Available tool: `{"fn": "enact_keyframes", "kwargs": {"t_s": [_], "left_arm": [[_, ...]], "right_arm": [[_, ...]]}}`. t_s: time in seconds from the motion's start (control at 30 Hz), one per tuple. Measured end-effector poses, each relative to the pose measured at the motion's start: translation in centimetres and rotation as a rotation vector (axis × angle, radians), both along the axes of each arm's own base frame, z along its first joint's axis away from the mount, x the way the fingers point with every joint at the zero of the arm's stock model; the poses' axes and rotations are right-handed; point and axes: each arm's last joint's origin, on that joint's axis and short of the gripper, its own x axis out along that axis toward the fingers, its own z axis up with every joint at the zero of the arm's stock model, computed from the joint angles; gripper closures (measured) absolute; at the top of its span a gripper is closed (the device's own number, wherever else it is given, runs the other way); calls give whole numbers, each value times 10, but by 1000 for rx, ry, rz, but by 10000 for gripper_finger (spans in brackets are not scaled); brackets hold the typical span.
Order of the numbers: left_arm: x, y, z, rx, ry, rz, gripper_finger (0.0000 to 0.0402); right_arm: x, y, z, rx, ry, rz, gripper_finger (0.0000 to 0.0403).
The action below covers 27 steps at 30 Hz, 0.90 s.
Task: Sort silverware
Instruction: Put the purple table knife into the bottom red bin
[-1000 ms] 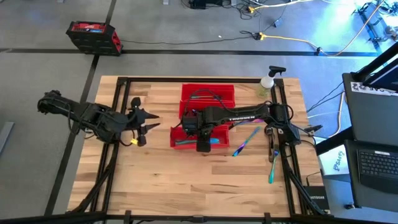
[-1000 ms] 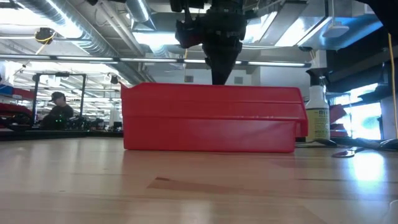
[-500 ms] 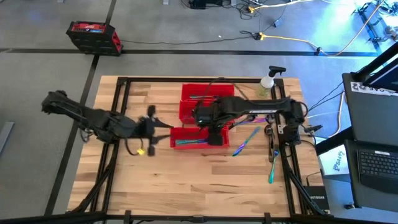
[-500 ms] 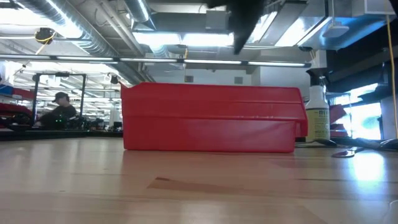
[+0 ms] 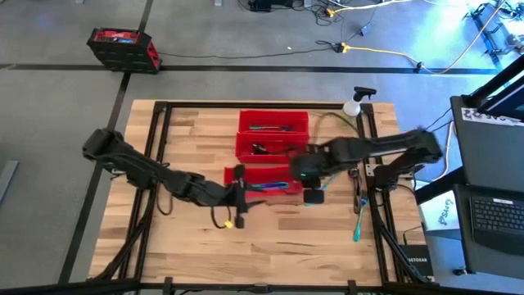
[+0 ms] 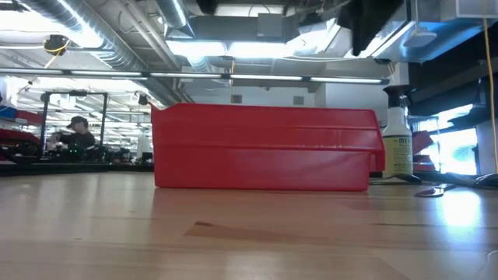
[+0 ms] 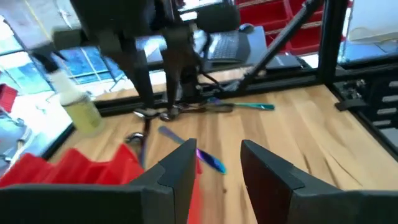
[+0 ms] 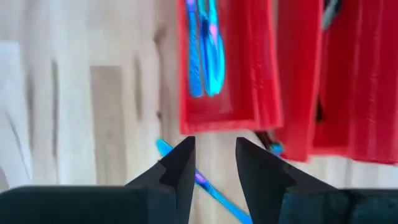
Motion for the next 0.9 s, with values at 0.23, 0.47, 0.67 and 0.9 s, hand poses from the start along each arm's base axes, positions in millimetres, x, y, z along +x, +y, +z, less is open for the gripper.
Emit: {"fn": "enact_keyframes", "kwargs": {"t_s": [0.23,0.47,0.67,0.9], "left_arm": [[25,-10,-29,-14,-74,-16,288],[35,-15,-45,-52,-82,-49,288],[36,-15,-48,-126,-75,-34,288],[35,-15,-52,-183,-37,-19,288]], "right_arm": [[-66,-8,-45,86,-112,-276,304],[-98,-15,-112,78,4,-430,304],[-107,-20,-140,-28,-6,-473,304],[-115,-24,-163,-91,-39,-517,373]]}}
